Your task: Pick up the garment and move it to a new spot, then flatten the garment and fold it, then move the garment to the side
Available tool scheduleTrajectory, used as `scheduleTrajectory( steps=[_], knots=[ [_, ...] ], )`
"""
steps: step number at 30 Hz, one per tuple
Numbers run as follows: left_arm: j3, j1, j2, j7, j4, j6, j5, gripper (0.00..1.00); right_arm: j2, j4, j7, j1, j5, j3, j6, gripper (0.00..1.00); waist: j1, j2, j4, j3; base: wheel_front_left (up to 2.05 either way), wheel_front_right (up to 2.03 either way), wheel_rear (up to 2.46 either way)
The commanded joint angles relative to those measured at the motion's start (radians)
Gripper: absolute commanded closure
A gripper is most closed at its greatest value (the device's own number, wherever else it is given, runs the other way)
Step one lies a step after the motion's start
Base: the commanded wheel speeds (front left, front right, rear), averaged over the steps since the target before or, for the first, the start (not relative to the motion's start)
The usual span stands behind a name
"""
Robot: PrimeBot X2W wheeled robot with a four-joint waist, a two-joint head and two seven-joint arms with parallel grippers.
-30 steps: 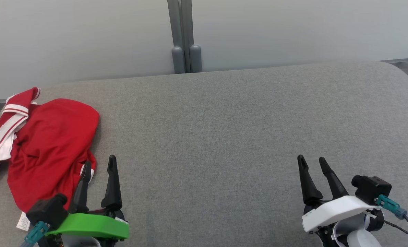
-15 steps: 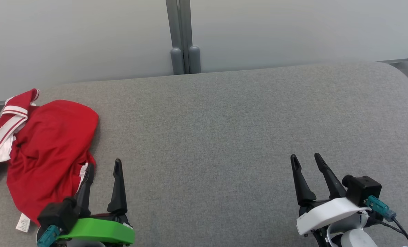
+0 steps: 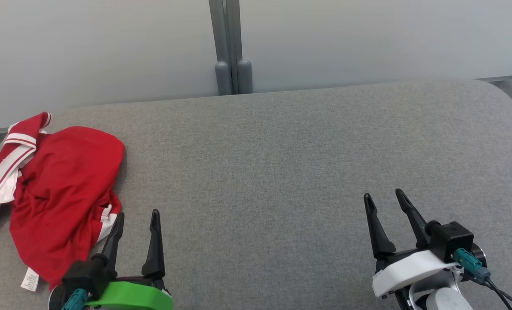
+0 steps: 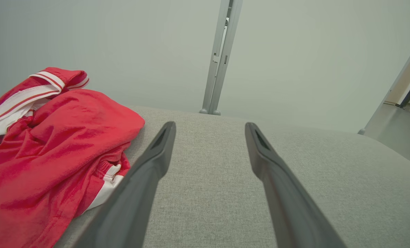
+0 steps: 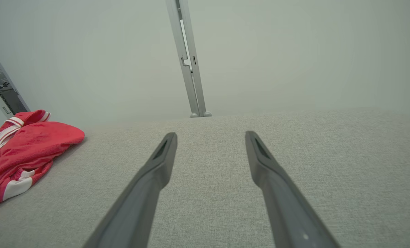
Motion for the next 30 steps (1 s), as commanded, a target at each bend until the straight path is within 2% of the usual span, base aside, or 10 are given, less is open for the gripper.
scheduleTrajectory(
  steps=[1,13,21,30],
  knots=[
    [0.002,0.003,0.007,-0.009,0.003,0.01,0.028,0.0,-0.004,-0.009,-0.011,0.009,-0.023,0.0,0.0,0.0,0.0,0.0,0.0,0.0,0.0,0.0,0.0],
    [-0.005,0.0,0.008,-0.03,0.018,0.041,0.108,0.0,-0.005,-0.008,-0.032,0.014,-0.108,0.008,0.0,0.0,0.0,0.0,-0.003,-0.006,0.0,0.0,0.0],
    [-0.009,0.006,0.009,-0.046,0.018,0.041,0.148,0.0,-0.005,-0.009,-0.046,0.018,-0.159,0.018,0.0,0.0,0.0,0.0,-0.002,-0.012,0.0,0.0,0.0],
    [-0.003,0.004,0.009,-0.043,0.028,0.034,0.136,0.0,-0.005,0.003,-0.044,0.02,-0.141,0.018,0.0,0.0,0.0,0.0,0.006,-0.012,0.0,0.0,0.0]
  ],
)
